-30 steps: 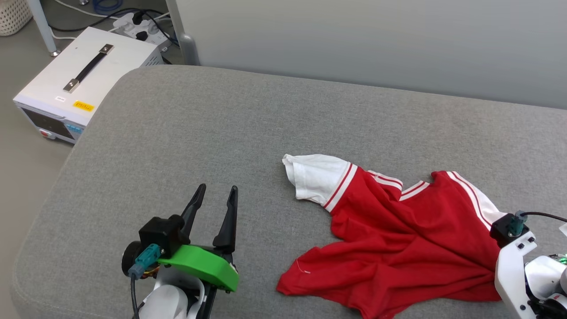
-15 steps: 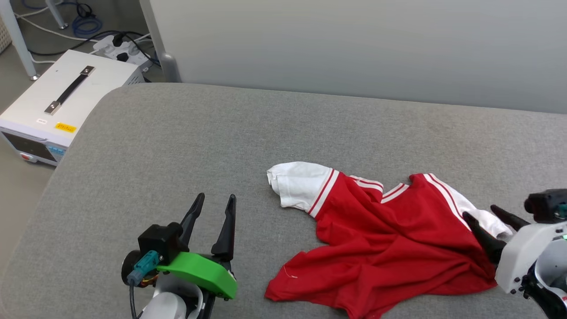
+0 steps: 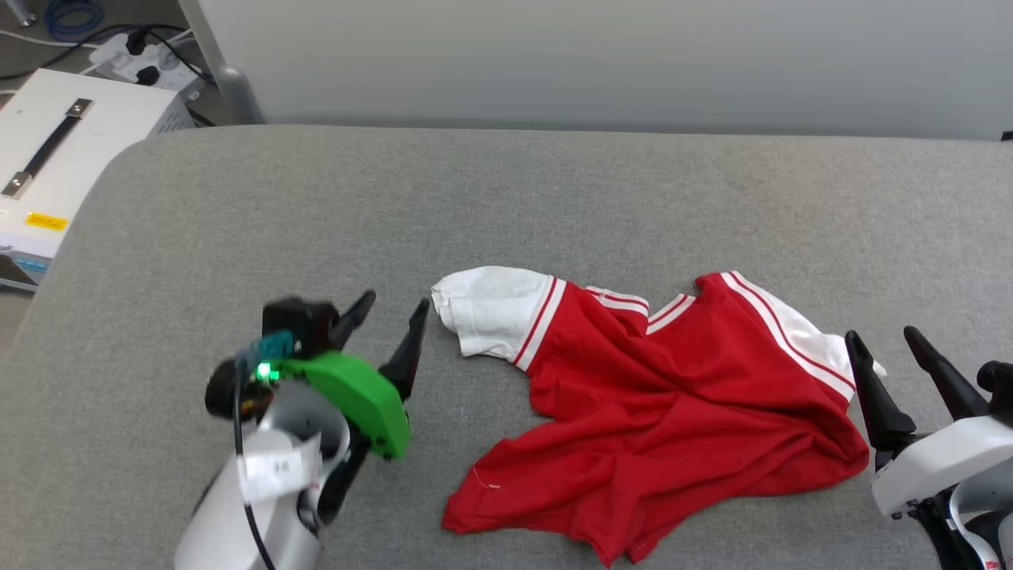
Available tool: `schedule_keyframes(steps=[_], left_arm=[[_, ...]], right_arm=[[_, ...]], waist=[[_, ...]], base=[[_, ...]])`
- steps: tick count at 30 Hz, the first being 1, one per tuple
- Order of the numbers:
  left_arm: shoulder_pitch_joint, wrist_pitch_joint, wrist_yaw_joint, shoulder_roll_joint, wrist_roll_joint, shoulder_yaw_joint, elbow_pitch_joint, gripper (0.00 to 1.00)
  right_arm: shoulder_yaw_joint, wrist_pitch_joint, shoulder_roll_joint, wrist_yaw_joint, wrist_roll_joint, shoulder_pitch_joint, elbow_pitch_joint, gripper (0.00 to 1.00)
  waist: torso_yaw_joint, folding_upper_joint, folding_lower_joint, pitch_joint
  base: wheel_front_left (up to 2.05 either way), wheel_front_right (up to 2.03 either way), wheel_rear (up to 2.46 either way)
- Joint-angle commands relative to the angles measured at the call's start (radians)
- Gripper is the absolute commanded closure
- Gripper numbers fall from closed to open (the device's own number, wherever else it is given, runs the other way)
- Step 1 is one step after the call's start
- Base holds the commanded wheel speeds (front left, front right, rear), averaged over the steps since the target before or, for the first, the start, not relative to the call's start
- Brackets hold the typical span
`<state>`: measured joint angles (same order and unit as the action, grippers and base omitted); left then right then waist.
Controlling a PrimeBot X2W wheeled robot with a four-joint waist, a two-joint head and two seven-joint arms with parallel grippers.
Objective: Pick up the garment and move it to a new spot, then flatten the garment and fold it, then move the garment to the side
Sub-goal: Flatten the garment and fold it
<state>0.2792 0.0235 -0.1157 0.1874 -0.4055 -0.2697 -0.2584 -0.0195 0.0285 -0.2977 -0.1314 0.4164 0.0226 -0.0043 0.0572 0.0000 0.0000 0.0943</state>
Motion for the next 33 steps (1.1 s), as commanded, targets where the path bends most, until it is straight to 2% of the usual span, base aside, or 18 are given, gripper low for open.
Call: schedule_keyframes(steps=[1,8,13,16,22,29,30,31,33], left_arm=[[0.074,0.069,-0.007,0.018,-0.013,-0.008,-0.004,0.0],[0.342,0.492,-0.013,0.083,-0.103,-0.083,-0.107,0.0],[0.435,0.659,-0.014,0.127,-0.151,-0.12,-0.201,0.0],[0.462,0.685,-0.015,0.152,-0.153,-0.14,-0.246,0.0],[0.482,0.647,-0.015,0.191,-0.093,-0.197,-0.331,0.0],[0.463,0.642,-0.015,0.195,-0.096,-0.285,-0.409,0.0],[0.459,0.641,-0.015,0.195,-0.108,-0.293,-0.415,0.8],[0.458,0.637,-0.015,0.195,-0.118,-0.297,-0.419,1.0],[0.459,0.613,-0.015,0.202,-0.133,-0.298,-0.428,1.0]], right_arm=[[0.016,0.002,0.015,0.001,-0.018,0.007,-0.02,0.0],[0.033,-0.001,0.07,0.001,-0.073,0.044,-0.079,0.0],[0.023,-0.011,0.098,0.001,-0.088,0.07,-0.085,0.0],[0.018,-0.019,0.11,0.001,-0.093,0.076,-0.082,0.0],[0.016,-0.032,0.12,0.001,-0.096,0.077,-0.073,0.0],[0.012,-0.038,0.122,0.001,-0.097,0.081,-0.072,0.0],[0.013,-0.038,0.122,0.001,-0.098,0.082,-0.072,0.0],[0.014,-0.037,0.121,0.001,-0.099,0.082,-0.072,0.0],[0.015,-0.036,0.121,0.001,-0.101,0.082,-0.072,0.0]], waist=[[-0.055,0.0,0.0,0.065],[-0.123,0.0,0.0,0.145],[-0.167,0.0,0.0,0.179],[-0.189,0.0,0.0,0.195],[-0.21,0.0,0.0,0.215],[-0.216,0.0,0.0,0.225],[-0.215,0.0,0.0,0.225],[-0.214,0.0,0.0,0.225],[-0.21,0.0,0.0,0.221]], base=[[0.0,0.0,0.0],[0.0,0.0,0.0],[0.0,0.0,0.0],[0.0,0.0,0.0],[0.0,0.0,0.0],[0.0,0.0,0.0],[0.0,0.0,0.0],[0.0,0.0,0.0],[0.0,0.0,0.0]])
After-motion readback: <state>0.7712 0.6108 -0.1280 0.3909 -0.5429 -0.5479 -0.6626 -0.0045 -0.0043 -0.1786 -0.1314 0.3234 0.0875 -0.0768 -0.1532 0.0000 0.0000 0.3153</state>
